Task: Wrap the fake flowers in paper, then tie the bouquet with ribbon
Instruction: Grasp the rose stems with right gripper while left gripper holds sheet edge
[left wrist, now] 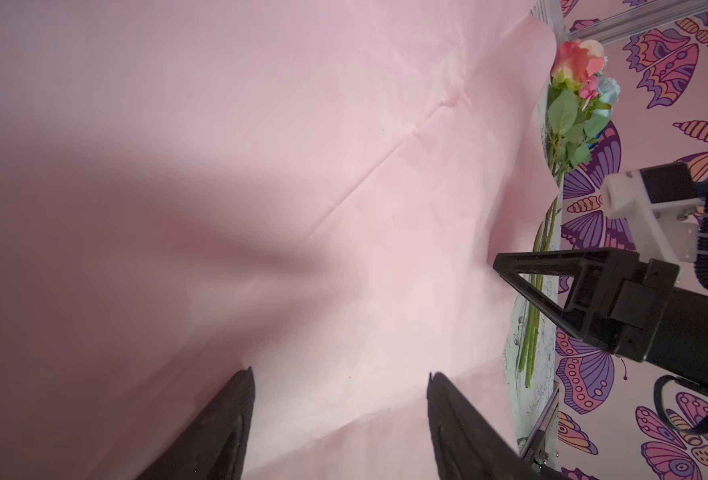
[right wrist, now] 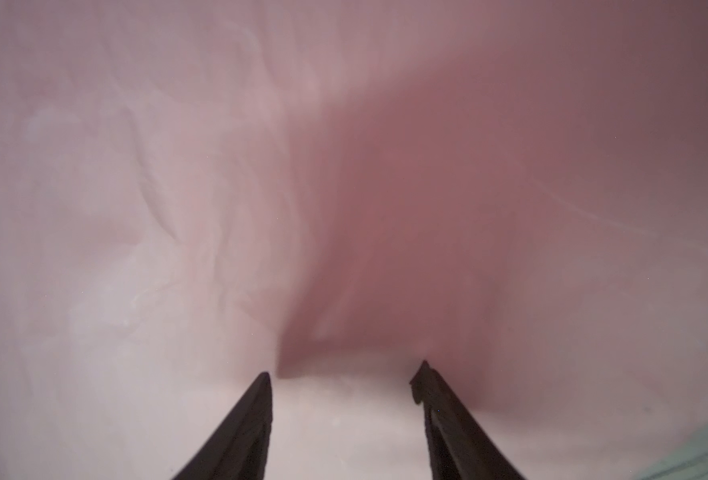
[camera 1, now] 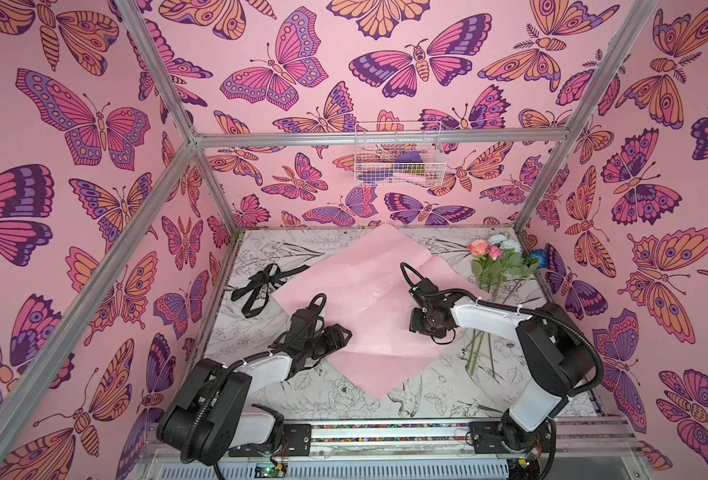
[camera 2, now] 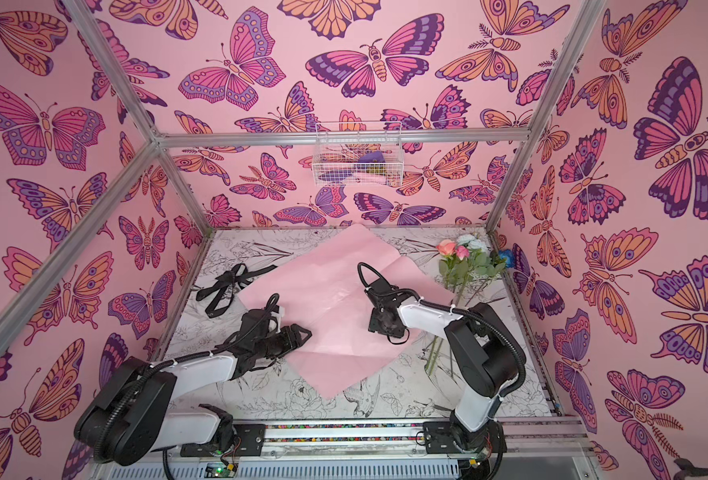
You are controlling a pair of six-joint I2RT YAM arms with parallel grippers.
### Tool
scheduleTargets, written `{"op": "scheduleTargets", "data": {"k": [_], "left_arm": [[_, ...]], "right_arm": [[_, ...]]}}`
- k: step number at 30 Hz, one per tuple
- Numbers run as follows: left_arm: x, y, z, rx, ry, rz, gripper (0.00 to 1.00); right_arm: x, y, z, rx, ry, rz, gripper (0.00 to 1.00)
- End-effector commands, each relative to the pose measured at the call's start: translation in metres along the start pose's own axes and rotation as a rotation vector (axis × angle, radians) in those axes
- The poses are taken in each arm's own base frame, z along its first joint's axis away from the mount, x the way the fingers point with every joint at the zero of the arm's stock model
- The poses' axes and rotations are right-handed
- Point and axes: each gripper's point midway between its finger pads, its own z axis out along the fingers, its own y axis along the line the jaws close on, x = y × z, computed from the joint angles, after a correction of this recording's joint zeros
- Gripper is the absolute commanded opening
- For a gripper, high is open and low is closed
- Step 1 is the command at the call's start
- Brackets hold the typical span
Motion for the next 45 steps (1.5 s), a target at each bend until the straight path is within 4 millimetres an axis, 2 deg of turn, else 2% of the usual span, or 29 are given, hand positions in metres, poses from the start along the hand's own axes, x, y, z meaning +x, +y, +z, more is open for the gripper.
{"op": "scheduleTargets", "data": {"k": [1,7,9,13,19,25,28,32,33,35,38,45], "left_arm": [[0.012,0.017,0.004,-0.057,0.030,-0.001,0.68],[0.018,0.021,0.008,-0.076,0.050,-0.002,0.66],[0.032,0.034,0.007,-0.107,0.072,-0.018,0.65],[0.034,0.040,0.005,-0.124,0.063,-0.033,0.61],[0.037,0.039,0.005,-0.114,0.074,-0.021,0.58],[0.039,0.033,0.005,-0.073,0.069,0.026,0.55],[0.036,0.021,0.003,-0.023,0.052,0.076,0.55],[0.031,-0.006,-0.003,0.065,0.034,0.178,0.55],[0.028,-0.019,-0.007,0.102,0.018,0.215,0.55],[0.031,-0.035,-0.011,0.152,0.020,0.272,0.55],[0.040,-0.049,-0.013,0.194,0.038,0.322,0.55],[0.057,-0.040,-0.011,0.179,0.080,0.298,0.54]], "right_arm": [[0.009,-0.032,-0.002,0.075,0.020,0.061,0.59],[0.008,-0.058,-0.011,0.074,0.011,0.135,0.60],[0.005,-0.064,-0.019,0.065,-0.008,0.153,0.59],[-0.005,-0.077,-0.034,0.065,-0.039,0.180,0.59],[-0.030,-0.118,-0.071,0.125,-0.137,0.255,0.56],[-0.062,-0.166,-0.101,0.133,-0.238,0.404,0.47],[-0.077,-0.181,-0.110,0.131,-0.261,0.445,0.47],[-0.091,-0.188,-0.113,0.145,-0.269,0.439,0.47],[-0.094,-0.189,-0.113,0.148,-0.269,0.437,0.47],[-0.098,-0.193,-0.110,0.165,-0.265,0.438,0.47],[-0.104,-0.200,-0.105,0.181,-0.264,0.446,0.47],[-0.120,-0.219,-0.095,0.204,-0.254,0.474,0.48]]}}
